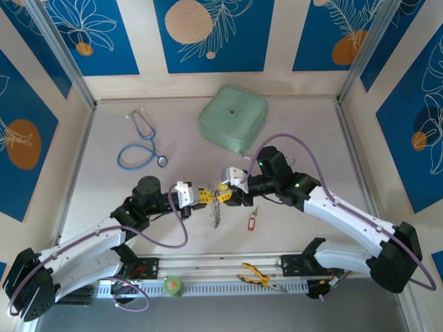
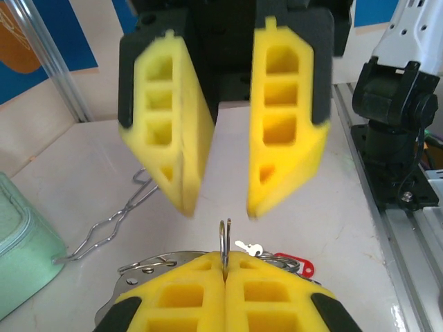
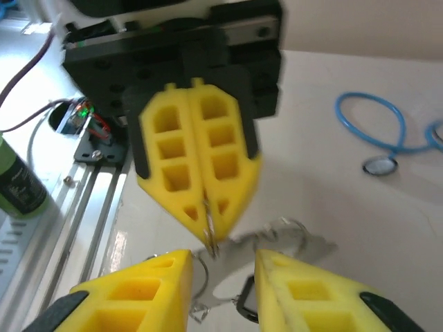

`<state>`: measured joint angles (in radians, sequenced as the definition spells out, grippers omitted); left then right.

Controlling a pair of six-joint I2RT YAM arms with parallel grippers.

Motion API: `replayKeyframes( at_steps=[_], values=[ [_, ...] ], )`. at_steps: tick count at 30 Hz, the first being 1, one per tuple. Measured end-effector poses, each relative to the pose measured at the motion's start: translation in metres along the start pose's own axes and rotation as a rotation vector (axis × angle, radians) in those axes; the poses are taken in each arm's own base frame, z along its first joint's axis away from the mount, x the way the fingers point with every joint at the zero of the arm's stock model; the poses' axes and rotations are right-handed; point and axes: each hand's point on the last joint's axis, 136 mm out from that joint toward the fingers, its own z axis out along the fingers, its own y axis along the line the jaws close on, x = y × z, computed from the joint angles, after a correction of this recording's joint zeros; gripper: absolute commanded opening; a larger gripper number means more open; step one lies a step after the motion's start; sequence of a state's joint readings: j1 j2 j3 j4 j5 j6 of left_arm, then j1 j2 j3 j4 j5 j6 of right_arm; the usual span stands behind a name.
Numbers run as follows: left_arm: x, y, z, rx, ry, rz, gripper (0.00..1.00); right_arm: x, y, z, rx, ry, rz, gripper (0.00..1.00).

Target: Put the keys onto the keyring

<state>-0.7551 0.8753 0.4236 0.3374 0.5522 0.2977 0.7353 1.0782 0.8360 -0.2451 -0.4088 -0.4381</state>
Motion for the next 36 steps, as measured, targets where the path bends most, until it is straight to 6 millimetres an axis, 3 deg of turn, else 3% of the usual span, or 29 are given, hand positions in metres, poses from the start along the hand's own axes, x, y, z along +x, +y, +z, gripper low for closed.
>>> replayKeyframes(
  at_steps=[5, 8, 13, 16, 24, 36],
  values=[
    [0.006, 0.004, 0.000, -0.018, 0.036, 0.045, 0.00, 0.025, -0.025, -0.019, 0.235, 0.076, 0.359, 0.29],
    [0.010, 0.006, 0.002, -0.030, 0.050, 0.075, 0.00, 0.063, -0.032, -0.025, 0.366, 0.181, 0.709, 0.29],
    [0.019, 0.009, 0.005, -0.033, 0.079, 0.088, 0.00, 0.140, -0.013, -0.033, 0.536, 0.461, 1.178, 0.32],
    [0.022, 0.009, 0.007, -0.032, 0.091, 0.086, 0.00, 0.166, 0.000, -0.038, 0.596, 0.576, 1.333, 0.35],
    [0.023, 0.010, 0.008, -0.031, 0.094, 0.084, 0.00, 0.207, 0.016, -0.026, 0.669, 0.782, 1.491, 0.39],
    [0.023, 0.010, 0.008, -0.031, 0.093, 0.085, 0.00, 0.220, -0.002, -0.011, 0.889, 0.933, 1.389, 0.42]
  ],
)
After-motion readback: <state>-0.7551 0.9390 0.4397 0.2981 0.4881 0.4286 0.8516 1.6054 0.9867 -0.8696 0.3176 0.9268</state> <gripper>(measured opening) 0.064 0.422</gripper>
